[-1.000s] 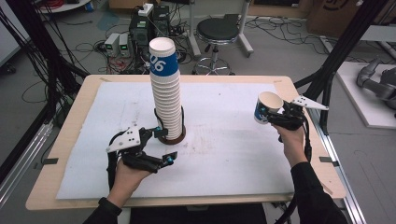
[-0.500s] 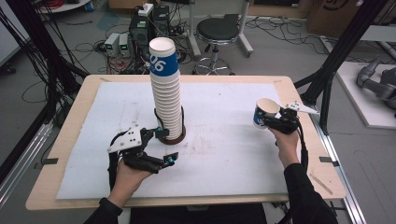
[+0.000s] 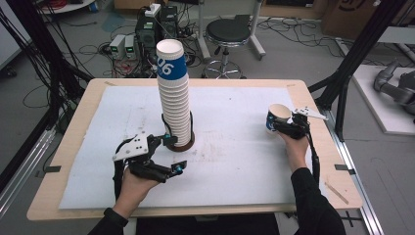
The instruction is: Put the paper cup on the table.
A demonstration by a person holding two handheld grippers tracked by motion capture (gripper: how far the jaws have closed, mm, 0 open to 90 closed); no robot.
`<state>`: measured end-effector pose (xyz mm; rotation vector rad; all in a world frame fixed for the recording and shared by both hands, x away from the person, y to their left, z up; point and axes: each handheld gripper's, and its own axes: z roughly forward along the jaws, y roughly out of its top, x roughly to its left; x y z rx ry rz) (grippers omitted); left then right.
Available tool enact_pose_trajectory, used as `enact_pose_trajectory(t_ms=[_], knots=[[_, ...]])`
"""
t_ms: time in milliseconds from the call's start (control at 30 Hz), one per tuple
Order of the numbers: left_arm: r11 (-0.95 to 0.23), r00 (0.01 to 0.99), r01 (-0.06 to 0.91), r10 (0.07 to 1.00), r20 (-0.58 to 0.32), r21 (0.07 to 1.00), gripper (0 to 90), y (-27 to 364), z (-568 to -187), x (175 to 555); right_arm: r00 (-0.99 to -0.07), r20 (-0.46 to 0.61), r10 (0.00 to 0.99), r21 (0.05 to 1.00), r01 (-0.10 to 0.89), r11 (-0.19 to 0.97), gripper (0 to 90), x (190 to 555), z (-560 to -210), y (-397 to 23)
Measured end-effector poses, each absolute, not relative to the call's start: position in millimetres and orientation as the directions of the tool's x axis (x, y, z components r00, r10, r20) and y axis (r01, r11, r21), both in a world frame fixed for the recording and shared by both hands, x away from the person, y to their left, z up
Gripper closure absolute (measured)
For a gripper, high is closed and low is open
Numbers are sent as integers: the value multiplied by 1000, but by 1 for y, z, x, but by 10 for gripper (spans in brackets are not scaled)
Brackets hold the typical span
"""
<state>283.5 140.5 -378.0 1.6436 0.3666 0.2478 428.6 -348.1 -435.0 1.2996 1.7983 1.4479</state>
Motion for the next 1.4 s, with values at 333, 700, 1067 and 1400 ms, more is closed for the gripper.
enact_pose_trajectory(t_ms=[333,700,1067,1400], knots=[[-79,925,96,376,-59,992,156,140,-379,284,-404,166,899,927,375,-3,213,433,-441,-346],[-91,927,85,372,-45,992,156,137,-377,282,-375,132,917,915,401,32,194,422,-438,-342],[-93,928,85,370,-45,992,156,135,-377,283,-374,97,922,911,407,69,184,420,-437,-338],[-94,930,85,365,-45,992,157,135,-376,283,-368,78,926,906,414,88,153,419,-437,-334]])
